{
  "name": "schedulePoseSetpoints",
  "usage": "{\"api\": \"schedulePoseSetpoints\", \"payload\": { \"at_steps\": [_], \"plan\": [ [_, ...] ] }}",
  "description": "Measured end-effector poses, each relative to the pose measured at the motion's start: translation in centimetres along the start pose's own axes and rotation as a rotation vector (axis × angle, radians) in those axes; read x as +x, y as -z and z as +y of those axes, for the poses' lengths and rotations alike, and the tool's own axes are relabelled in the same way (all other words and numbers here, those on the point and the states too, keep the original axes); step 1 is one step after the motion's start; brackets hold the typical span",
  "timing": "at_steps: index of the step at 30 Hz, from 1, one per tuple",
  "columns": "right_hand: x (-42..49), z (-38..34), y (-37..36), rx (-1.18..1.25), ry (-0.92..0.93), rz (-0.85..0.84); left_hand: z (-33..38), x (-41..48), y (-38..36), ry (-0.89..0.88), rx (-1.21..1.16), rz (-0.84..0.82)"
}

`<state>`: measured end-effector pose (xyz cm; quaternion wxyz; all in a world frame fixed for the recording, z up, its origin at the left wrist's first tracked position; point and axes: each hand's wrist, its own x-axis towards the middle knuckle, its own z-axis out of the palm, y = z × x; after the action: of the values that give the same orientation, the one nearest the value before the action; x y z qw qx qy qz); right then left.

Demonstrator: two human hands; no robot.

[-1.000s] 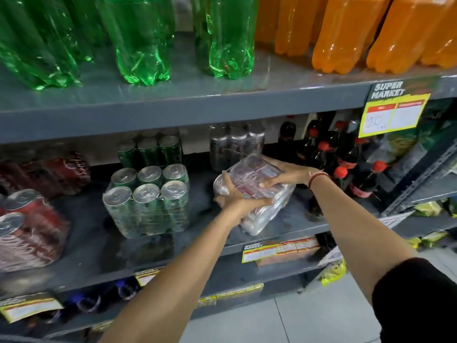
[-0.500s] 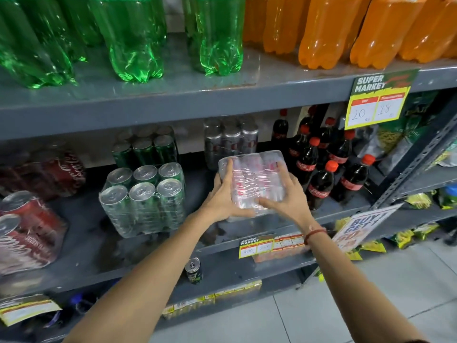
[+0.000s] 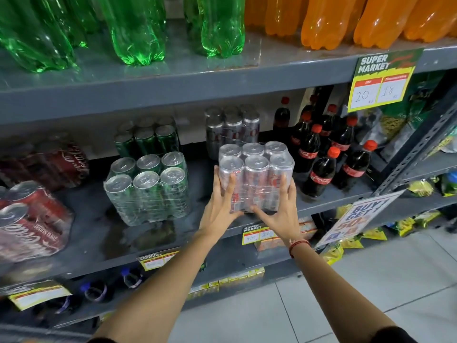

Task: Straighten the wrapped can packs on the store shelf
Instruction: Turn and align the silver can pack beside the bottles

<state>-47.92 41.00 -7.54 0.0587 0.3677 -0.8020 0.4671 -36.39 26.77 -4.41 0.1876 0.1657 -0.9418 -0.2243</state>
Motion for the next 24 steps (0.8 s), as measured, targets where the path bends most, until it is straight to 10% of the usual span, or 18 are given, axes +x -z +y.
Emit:
{"api": "schedulePoseSetpoints", "payload": {
  "at_steps": [5, 11, 20, 24],
  "plan": [
    [-0.4, 1.1, 1.4, -0.046, 0.109, -0.086, -0.4, -0.8, 0.2, 0.025, -0.013, -0.027],
    [2.5, -0.4, 4.3, 0.032, 0.138, 0.028, 2.8, -0.8, 1.1, 0.179, -0.480, 0.329],
    [11.8, -1.7, 5.6, 0.326, -0.251, -0.443, 7.2, 3.7, 0.0, 0.581, -0.733, 0.325],
    [10.3, -1.7, 5.6, 0.363, -0.268, -0.368, 5.2, 5.0, 0.5, 0.518, -0.702, 0.280]
  ]
}}
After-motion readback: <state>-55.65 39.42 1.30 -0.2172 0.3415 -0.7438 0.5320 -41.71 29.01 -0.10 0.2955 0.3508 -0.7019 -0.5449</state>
